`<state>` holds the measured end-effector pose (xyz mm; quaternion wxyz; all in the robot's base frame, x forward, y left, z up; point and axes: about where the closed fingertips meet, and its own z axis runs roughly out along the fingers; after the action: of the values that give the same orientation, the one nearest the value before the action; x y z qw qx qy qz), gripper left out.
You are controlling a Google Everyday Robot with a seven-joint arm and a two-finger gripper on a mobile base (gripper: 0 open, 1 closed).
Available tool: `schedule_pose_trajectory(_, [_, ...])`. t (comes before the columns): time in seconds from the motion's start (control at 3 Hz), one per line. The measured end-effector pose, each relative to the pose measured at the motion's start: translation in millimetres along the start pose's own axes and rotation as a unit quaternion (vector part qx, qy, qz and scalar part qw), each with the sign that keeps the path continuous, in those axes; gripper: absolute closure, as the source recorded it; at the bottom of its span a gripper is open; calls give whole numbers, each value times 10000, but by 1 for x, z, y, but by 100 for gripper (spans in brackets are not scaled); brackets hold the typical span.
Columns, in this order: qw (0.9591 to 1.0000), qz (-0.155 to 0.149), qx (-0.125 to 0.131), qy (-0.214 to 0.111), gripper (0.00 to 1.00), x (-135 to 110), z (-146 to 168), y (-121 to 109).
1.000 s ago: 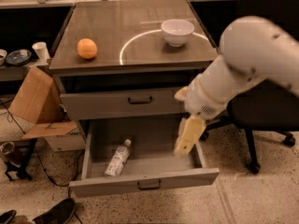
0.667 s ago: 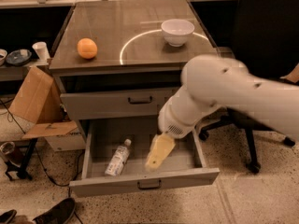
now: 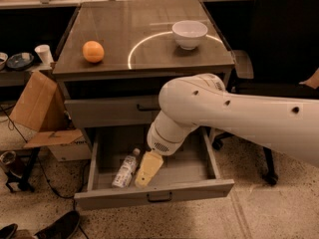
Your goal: Pick blue plastic bottle from middle drawer and place on counter
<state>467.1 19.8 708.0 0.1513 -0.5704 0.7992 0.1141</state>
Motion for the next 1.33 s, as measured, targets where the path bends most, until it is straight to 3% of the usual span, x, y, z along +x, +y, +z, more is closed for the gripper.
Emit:
schedule_pose_trajectory(0.33, [10000, 0, 0, 0, 0, 0, 0, 0])
schedule_pose_trajectory(0.67, [9997, -76, 12, -241, 0, 1, -6, 5])
schedule_pose_trajectory(1.0, [9981, -443, 114, -416, 0, -20, 0, 0])
schedule_pose_trajectory(1.33, [9909, -1178, 239, -610, 0, -62, 33, -12])
